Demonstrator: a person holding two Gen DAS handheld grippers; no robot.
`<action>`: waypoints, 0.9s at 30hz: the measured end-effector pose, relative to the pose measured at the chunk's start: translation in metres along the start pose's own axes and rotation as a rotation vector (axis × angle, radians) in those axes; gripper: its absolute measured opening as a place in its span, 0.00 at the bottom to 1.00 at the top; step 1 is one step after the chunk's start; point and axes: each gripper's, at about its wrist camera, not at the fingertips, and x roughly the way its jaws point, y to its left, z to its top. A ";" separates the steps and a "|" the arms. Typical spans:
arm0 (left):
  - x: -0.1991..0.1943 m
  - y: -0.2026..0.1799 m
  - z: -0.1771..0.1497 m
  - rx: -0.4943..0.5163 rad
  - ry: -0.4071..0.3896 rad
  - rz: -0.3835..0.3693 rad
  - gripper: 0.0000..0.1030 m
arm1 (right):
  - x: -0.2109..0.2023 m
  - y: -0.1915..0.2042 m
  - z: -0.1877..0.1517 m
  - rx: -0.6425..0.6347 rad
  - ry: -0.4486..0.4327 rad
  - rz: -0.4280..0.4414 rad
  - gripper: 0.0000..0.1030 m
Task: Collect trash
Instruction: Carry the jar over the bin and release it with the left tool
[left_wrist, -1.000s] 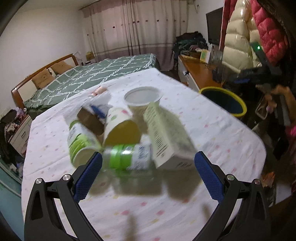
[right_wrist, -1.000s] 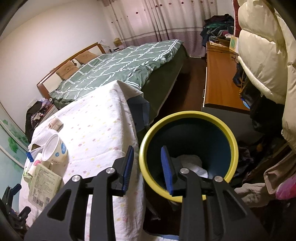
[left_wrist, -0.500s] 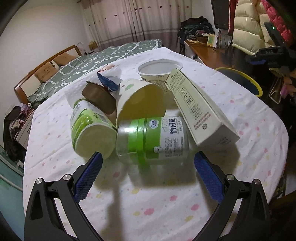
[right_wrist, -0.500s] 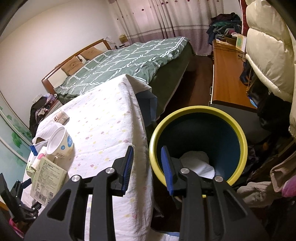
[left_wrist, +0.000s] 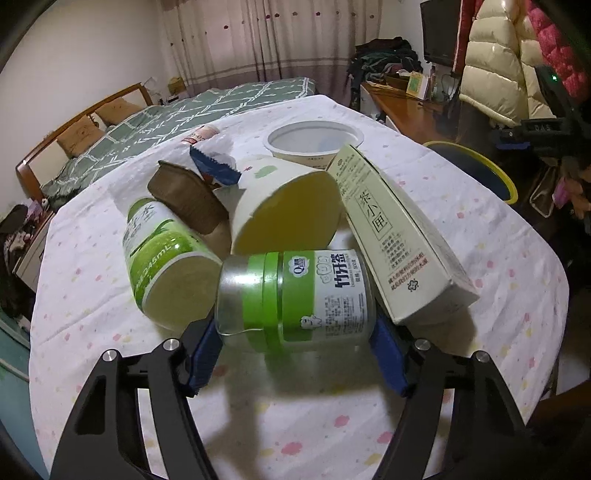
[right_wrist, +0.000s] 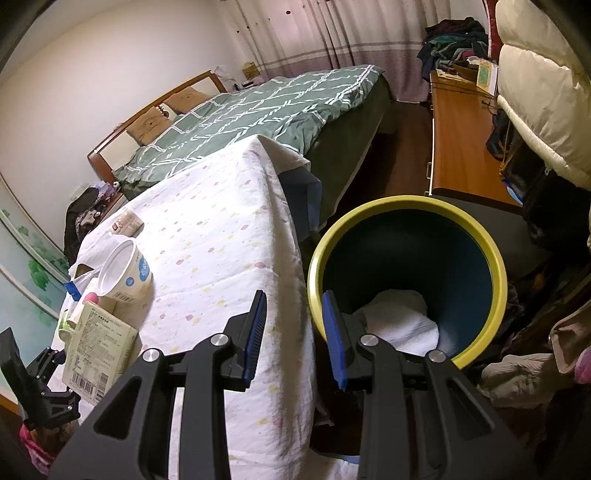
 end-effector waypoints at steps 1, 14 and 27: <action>-0.001 0.001 -0.001 -0.004 0.003 -0.002 0.69 | 0.000 0.001 -0.001 -0.003 0.000 0.002 0.29; -0.057 -0.001 -0.028 -0.030 -0.019 0.008 0.69 | -0.002 0.008 -0.009 -0.013 0.006 0.027 0.29; -0.096 -0.040 0.020 0.028 -0.116 -0.091 0.69 | -0.030 -0.008 -0.018 -0.002 -0.060 -0.028 0.29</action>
